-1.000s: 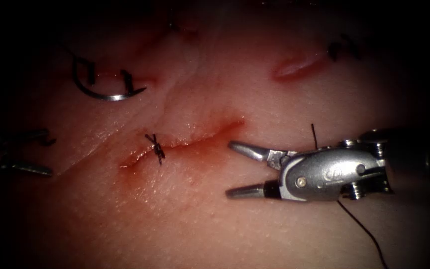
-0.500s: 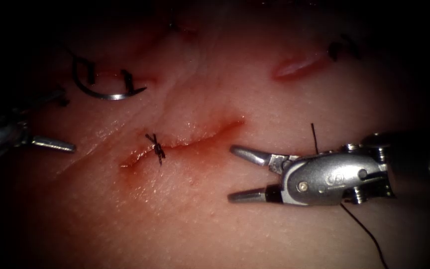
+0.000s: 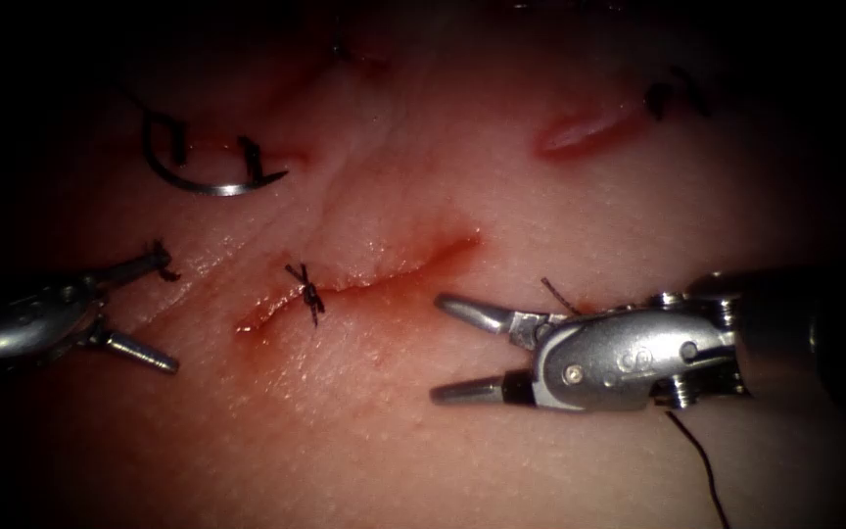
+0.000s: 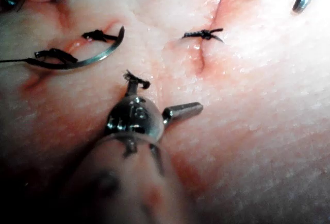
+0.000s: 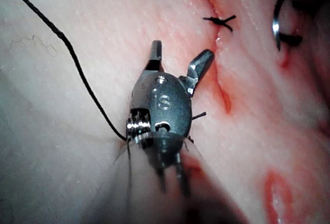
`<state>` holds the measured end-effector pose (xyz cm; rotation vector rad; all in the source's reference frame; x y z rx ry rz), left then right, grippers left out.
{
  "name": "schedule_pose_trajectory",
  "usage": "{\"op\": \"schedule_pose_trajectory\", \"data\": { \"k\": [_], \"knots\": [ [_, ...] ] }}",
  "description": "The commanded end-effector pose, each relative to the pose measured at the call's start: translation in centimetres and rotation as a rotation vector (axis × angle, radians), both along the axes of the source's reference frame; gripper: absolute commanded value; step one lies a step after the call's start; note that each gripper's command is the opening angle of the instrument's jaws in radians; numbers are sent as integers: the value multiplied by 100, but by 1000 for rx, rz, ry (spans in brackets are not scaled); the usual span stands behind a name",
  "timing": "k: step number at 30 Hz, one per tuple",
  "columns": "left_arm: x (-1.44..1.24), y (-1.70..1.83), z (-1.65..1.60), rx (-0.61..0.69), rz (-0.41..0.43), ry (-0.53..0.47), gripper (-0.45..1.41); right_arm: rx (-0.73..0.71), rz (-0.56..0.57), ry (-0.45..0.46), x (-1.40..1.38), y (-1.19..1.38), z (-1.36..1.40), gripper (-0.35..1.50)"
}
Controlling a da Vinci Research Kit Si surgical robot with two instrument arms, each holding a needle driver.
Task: Wound Closure
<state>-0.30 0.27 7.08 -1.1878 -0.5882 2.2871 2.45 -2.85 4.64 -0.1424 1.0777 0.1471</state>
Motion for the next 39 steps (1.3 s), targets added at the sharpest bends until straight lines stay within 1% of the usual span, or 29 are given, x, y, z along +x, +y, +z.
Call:
{"op": "schedule_pose_trajectory", "data": {
  "k": [1,4,5,6,8,11,14,16,18,19,20,21,22,24,26,28,30,34,37,39],
  "knots": [
    [0,2,11,2,8,3,96,-1,1,3,10,2,5,147],
    [19,3,24,37,34,24,96,1,0,1,11,2,4,145],
    [28,4,27,41,54,48,106,2,0,1,11,2,4,145],
    [33,3,30,38,71,77,111,2,0,1,11,2,4,145],
    [46,3,33,31,118,159,113,3,0,1,11,3,3,145],
    [63,2,32,39,178,251,111,6,0,1,11,5,1,145],
    [76,0,24,21,208,331,108,8,0,1,11,5,0,145],
    [81,-5,14,-6,266,400,105,8,0,2,10,5,0,145],
    [82,-17,3,-19,352,458,95,8,-1,2,10,5,0,145],
    [81,-23,-2,-5,385,474,91,8,-1,2,10,5,0,145],
    [80,-29,-7,21,413,479,84,8,-1,3,10,4,-1,145],
    [77,-37,-14,59,451,477,73,8,-2,3,10,4,-1,145],
    [75,-41,-19,88,470,462,69,8,-2,3,10,4,-1,145],
    [67,-47,-30,133,533,392,58,13,1,4,10,3,-1,145],
    [58,-47,-38,143,543,315,58,12,1,4,10,3,-1,145],
    [43,-40,-47,119,516,240,58,12,-1,7,10,3,0,144],
    [28,-30,-54,92,458,178,64,11,-1,7,10,2,0,144],
    [-7,-1,-69,35,311,39,91,26,5,13,10,1,0,144],
    [-22,24,-80,-6,195,-6,91,25,2,16,11,-2,0,142],
    [-26,38,-87,-28,132,3,91,24,0,18,10,-4,0,142]
  ]
}}
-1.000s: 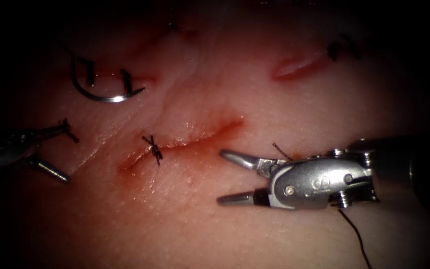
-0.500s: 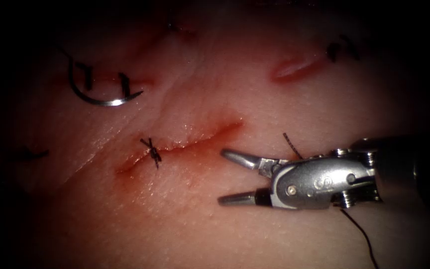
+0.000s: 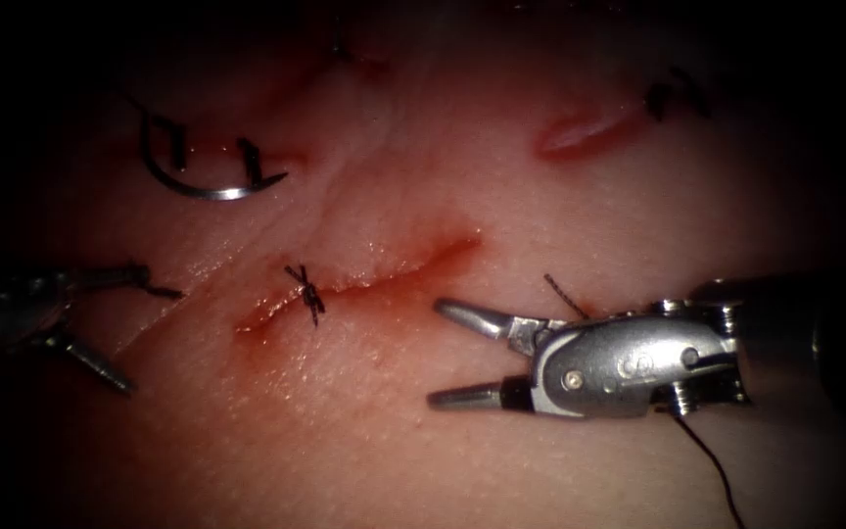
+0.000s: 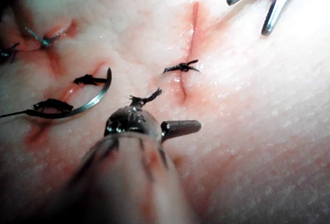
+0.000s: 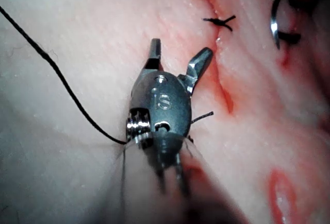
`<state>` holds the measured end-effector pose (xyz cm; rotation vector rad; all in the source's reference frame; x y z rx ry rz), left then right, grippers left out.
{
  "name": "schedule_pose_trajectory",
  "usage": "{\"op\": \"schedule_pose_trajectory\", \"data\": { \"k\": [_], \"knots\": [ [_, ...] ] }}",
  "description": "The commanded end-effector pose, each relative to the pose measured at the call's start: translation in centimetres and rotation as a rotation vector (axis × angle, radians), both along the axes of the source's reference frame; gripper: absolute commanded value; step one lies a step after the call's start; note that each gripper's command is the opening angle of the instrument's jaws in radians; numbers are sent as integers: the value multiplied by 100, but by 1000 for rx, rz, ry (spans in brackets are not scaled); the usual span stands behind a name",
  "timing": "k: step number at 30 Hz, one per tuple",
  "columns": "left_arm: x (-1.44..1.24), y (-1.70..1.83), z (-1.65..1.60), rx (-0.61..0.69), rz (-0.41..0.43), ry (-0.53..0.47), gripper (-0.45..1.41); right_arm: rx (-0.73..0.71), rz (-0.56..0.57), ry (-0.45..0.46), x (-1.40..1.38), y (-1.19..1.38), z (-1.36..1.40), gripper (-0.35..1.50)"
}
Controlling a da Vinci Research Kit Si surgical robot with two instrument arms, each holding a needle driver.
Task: Wound Closure
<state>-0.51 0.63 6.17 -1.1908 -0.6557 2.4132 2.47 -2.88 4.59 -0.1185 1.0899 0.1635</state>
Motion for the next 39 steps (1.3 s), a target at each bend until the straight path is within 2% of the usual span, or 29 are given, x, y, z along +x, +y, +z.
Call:
{"op": "schedule_pose_trajectory", "data": {
  "k": [1,5,8,11,15,19,22,24,25,26,32,35,36,39],
  "knots": [
    [-6,11,2,-8,-35,-3,91,2,1,5,9,-2,5,140],
    [-6,22,2,-21,-109,-37,91,15,5,13,10,-4,7,139],
    [-5,14,12,-33,-115,-31,91,20,2,22,12,-5,7,135],
    [-4,0,33,11,-132,-18,91,21,1,25,13,-6,7,130],
    [-2,-23,67,67,-79,-1,88,36,8,29,13,-6,7,124],
    [-5,-44,93,81,20,92,86,61,11,44,15,-6,5,119],
    [-11,-55,104,95,39,87,86,71,9,52,16,-7,1,88],
    [-11,-59,109,93,48,91,83,83,-2,69,17,-8,-3,23],
    [-10,-60,111,94,58,98,83,88,-11,79,17,-8,-6,-21],
    [-8,-60,112,94,71,116,83,93,-15,85,19,-8,-9,-35],
    [13,-55,106,46,77,205,84,105,15,112,30,1,-30,-35],
    [25,-56,98,-45,141,310,79,113,26,112,38,6,-37,-35],
    [29,-55,92,-118,183,369,78,110,31,112,45,8,-38,-35],
    [30,-53,87,-152,191,391,78,108,43,110,56,9,-37,-35]
  ]
}}
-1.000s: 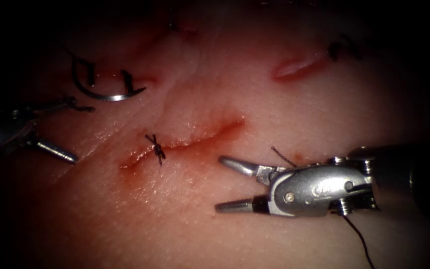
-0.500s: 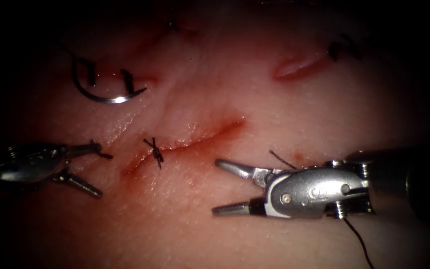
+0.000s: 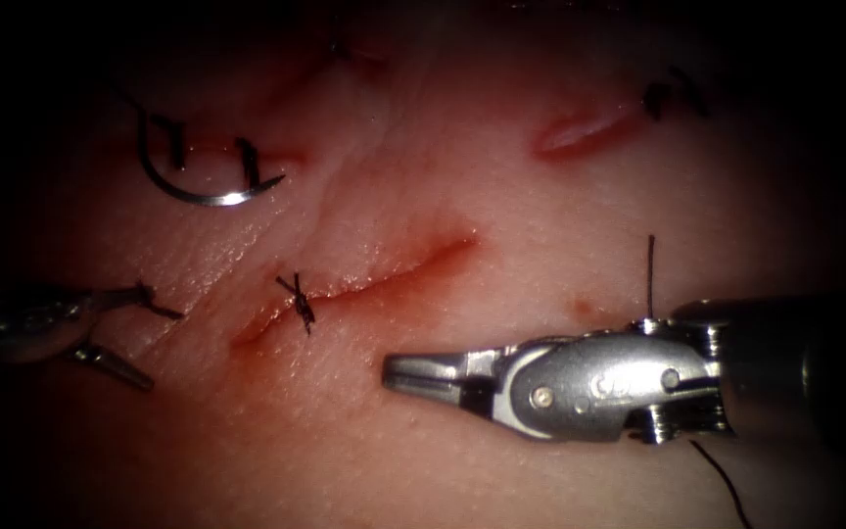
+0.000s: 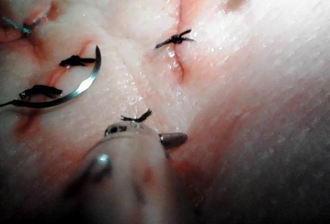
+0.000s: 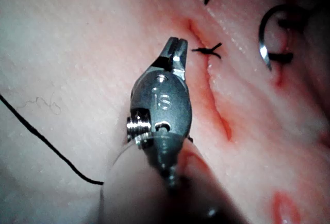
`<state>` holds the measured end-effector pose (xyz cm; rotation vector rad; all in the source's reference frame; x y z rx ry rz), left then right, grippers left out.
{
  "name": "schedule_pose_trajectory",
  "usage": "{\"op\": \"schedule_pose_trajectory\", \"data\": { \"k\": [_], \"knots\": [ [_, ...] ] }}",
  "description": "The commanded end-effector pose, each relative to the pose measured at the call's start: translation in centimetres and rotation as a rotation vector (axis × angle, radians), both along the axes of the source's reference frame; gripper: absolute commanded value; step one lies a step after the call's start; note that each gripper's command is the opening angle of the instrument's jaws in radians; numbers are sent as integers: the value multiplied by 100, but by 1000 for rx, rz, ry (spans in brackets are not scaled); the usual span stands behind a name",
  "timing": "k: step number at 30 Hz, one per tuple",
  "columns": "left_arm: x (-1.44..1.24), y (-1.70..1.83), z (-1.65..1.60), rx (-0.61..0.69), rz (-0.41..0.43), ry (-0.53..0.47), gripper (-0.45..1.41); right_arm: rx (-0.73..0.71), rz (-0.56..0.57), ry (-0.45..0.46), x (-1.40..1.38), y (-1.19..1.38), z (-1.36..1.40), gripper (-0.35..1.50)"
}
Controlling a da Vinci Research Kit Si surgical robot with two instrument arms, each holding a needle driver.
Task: Wound Closure
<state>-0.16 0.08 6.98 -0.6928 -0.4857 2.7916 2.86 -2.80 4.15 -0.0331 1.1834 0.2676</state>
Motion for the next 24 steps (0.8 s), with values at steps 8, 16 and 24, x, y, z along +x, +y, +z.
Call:
{"op": "schedule_pose_trajectory", "data": {
  "k": [8,16,24],
  "knots": [
    [-32,2,8,59,-46,-100,84,-14,15,-10,78,6,33,19],
    [-37,2,9,63,-49,-101,84,-18,5,-4,118,8,68,-35],
    [-35,-2,10,59,-47,-100,84,5,24,9,136,17,80,-35]
  ]
}}
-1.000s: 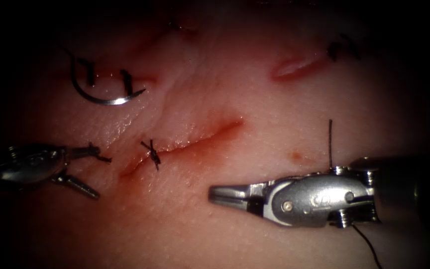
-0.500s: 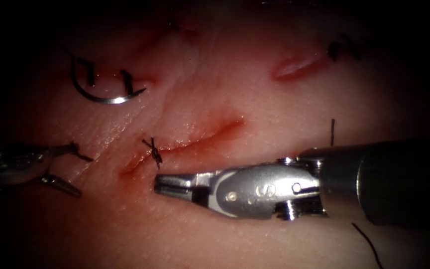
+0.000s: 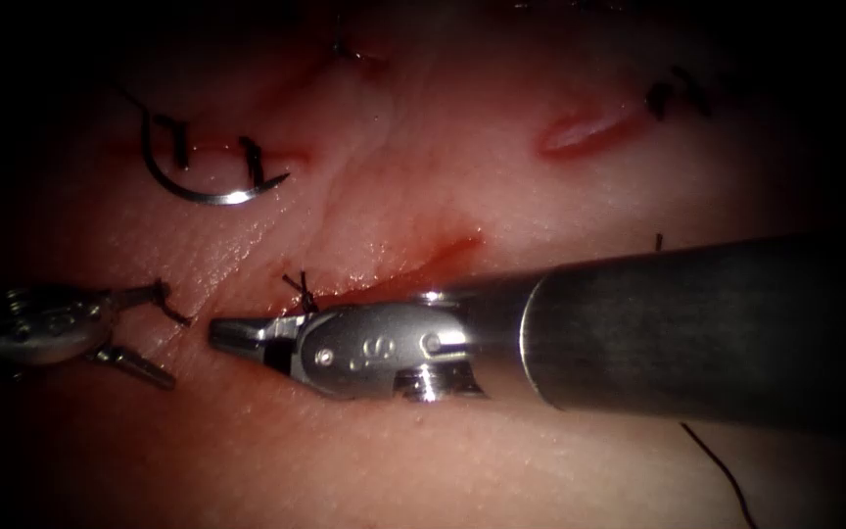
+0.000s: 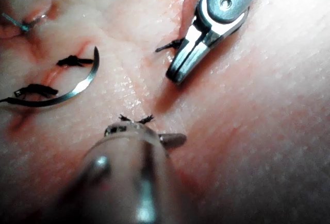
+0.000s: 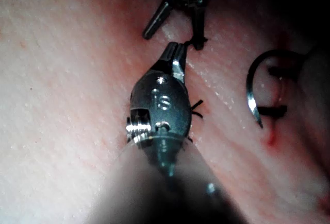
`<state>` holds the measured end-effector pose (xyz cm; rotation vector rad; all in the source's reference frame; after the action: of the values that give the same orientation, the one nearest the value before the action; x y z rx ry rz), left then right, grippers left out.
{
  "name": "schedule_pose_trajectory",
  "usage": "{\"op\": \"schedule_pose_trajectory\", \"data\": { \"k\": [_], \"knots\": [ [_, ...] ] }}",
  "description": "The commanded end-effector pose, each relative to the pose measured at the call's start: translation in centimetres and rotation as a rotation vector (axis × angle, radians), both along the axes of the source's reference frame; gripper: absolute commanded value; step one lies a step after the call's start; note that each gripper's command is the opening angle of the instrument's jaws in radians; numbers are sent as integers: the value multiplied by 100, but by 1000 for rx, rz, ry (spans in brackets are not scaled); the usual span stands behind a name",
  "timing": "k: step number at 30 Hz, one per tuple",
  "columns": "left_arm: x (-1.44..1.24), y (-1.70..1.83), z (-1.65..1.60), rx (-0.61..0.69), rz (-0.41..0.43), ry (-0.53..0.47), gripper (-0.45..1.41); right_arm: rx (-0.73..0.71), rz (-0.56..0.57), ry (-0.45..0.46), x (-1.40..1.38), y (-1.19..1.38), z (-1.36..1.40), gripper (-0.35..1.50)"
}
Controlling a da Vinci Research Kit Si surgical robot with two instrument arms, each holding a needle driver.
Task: Wound Closure
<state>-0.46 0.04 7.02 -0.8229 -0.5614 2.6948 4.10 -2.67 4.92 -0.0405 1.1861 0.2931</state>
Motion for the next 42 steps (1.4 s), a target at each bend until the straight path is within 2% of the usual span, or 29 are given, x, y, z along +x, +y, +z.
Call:
{"op": "schedule_pose_trajectory", "data": {
  "k": [1,14,25,34,37,42],
  "knots": [
    [-5,2,5,1,2,-1,84,4,4,7,16,4,4,-35],
    [-5,-2,3,2,3,-2,84,-3,-2,-3,52,13,24,-35],
    [-2,1,-3,9,4,-4,86,0,-49,-26,54,-8,40,-35],
    [-4,-2,-14,11,3,-6,86,6,-47,-36,56,-13,45,-35],
    [-3,-5,-18,11,3,-6,86,15,-36,-77,55,-8,46,-35],
    [-1,-11,-26,13,2,-4,86,71,-52,-209,64,3,54,-35]
  ]
}}
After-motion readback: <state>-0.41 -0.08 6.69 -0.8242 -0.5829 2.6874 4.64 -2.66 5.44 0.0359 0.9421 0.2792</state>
